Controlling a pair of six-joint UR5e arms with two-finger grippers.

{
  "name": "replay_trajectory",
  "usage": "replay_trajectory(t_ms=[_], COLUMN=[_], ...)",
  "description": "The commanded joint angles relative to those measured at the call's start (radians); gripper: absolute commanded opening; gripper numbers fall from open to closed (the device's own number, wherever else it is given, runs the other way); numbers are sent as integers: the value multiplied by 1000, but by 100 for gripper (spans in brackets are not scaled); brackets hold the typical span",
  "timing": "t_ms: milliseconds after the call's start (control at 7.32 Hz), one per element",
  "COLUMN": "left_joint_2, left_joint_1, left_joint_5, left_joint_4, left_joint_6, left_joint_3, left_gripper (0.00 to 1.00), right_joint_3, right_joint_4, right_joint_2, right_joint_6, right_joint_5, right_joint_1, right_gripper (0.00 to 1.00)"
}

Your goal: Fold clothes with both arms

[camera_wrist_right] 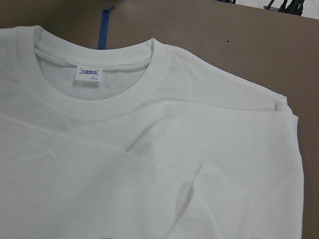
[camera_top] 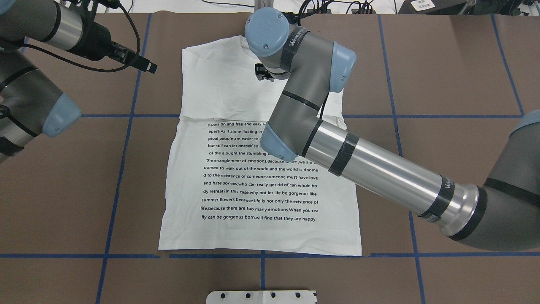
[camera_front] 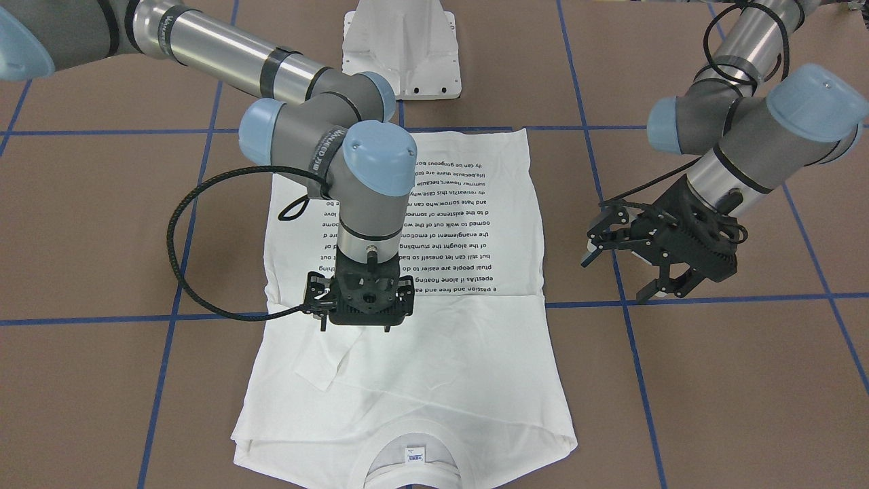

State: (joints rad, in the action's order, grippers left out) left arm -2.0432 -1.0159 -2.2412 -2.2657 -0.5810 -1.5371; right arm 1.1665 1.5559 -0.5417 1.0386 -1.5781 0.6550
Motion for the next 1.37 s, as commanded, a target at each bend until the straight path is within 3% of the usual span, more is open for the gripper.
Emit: replay_trajectory(t_ms=[0,683,1230], left_joint_2=[15,26,26], left_joint_1=[-1,-1,-1], left_joint_5=[0,0,0], left_joint_4=[-3,-6,-6], left_joint_6=[1,1,0], left_joint_3=[0,-6,-6], left_gripper=[100,100,100], right_joint_3=[-66,-114,-126], right_joint_4=[-3,-3,-3], right_joint_2=[12,8,9], right_joint_6=[24,6,-164], right_joint_5=[81,121,131], right_joint_1=[-41,-72,-72], right_gripper=[84,62,51])
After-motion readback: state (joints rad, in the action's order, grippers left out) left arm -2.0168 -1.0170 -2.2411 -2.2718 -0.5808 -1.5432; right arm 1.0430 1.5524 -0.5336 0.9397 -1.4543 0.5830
